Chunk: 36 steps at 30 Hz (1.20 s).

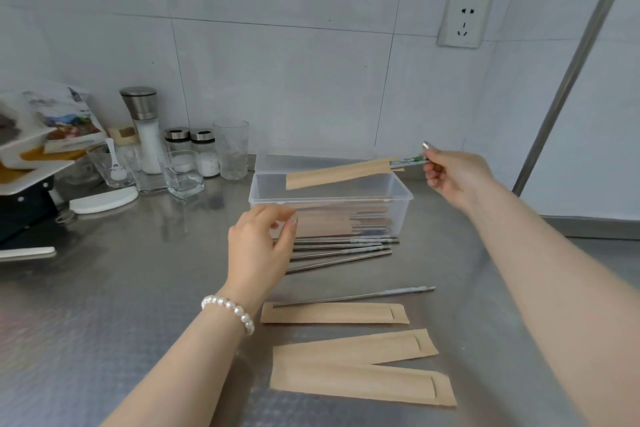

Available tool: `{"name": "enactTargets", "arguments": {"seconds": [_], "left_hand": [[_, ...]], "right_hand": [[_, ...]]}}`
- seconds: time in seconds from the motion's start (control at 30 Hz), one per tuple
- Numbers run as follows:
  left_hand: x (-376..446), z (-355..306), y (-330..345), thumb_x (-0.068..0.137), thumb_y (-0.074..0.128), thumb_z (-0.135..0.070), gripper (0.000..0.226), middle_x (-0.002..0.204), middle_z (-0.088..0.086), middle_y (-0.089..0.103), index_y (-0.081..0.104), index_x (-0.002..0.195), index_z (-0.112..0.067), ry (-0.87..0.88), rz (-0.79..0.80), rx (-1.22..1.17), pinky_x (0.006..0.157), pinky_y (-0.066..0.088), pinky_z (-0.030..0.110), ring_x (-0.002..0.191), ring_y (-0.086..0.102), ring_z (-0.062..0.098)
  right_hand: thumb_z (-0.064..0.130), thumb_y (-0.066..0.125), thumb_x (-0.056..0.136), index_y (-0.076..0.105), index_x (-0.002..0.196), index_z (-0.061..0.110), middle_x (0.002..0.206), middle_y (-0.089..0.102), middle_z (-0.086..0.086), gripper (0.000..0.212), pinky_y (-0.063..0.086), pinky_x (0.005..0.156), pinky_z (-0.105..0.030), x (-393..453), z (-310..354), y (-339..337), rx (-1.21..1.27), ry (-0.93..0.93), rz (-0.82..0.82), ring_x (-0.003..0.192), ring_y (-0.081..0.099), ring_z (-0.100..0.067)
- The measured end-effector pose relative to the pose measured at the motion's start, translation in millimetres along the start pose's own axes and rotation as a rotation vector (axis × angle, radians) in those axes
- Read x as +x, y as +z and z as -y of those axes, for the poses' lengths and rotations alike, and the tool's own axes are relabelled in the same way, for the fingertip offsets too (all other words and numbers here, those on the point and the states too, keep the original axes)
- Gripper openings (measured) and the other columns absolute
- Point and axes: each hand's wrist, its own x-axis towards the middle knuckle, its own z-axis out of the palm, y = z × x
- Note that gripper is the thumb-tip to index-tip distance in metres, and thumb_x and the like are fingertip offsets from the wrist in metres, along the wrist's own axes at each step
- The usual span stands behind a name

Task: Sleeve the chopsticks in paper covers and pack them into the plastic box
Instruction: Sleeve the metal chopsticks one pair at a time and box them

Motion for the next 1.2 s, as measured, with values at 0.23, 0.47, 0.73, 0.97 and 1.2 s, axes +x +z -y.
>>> {"name": "enactTargets", "arguments": {"seconds": [0.23, 0.47, 0.73, 0.97, 1.2], "left_hand": [[0.4, 6.9, 5.4, 0.084, 0.06, -0.015, 0.01, 0.085, -0.006, 0.063, 0.07, 0.083, -0.018, -0.019, -0.017, -0.02, 0.076, 0.047, 0.044, 0.076, 0.055, 0.017], [0.8, 8.6, 8.3, 0.084, 0.06, -0.017, 0.01, 0.084, -0.008, 0.059, 0.07, 0.083, -0.018, -0.02, 0.01, 0.01, 0.078, 0.048, 0.041, 0.078, 0.056, 0.017], [0.7, 10.4, 10.9, 0.084, 0.06, -0.019, 0.01, 0.086, -0.011, 0.059, 0.069, 0.085, -0.022, -0.024, 0.068, 0.041, 0.079, 0.048, 0.037, 0.078, 0.055, 0.011], [-3.5, 5.1, 10.8, 0.08, 0.066, -0.027, 0.007, 0.085, -0.01, 0.063, 0.07, 0.083, -0.022, 0.049, 0.213, 0.053, 0.072, 0.041, 0.008, 0.072, 0.054, 0.001], [-21.3, -21.8, 17.2, 0.059, 0.078, -0.05, 0.035, 0.085, -0.015, 0.056, 0.068, 0.084, -0.027, 0.248, 0.721, 0.093, 0.071, 0.042, 0.015, 0.078, 0.051, 0.002]], "right_hand": [[0.018, 0.067, 0.085, 0.055, 0.067, 0.005, 0.059, 0.049, -0.007, 0.024, 0.03, 0.03, -0.012, 15.4, -17.6, 44.4, -0.306, 0.059, -0.019, 0.026, 0.037, -0.002], [0.028, 0.061, 0.088, 0.042, 0.058, 0.008, 0.06, 0.048, -0.006, 0.041, 0.034, 0.05, -0.028, 9.0, -24.0, 66.9, -1.085, -0.176, -0.083, 0.069, 0.052, -0.027], [0.037, 0.033, 0.099, 0.057, 0.11, 0.004, 0.12, 0.06, -0.017, 0.042, 0.04, 0.085, -0.035, 1.3, -36.1, 61.0, -1.566, -0.221, 0.0, 0.113, 0.052, -0.033], [0.032, 0.036, 0.097, 0.044, 0.06, 0.01, 0.078, 0.059, -0.016, 0.044, 0.039, 0.067, -0.033, -8.9, -13.3, 36.7, -1.308, -0.42, -0.02, 0.083, 0.057, -0.034], [0.015, 0.068, 0.081, 0.068, 0.073, 0.016, 0.06, 0.062, 0.007, 0.008, 0.047, 0.067, -0.023, -63.0, -22.3, 3.9, -1.072, -0.305, 0.376, 0.06, 0.059, -0.006]]}}
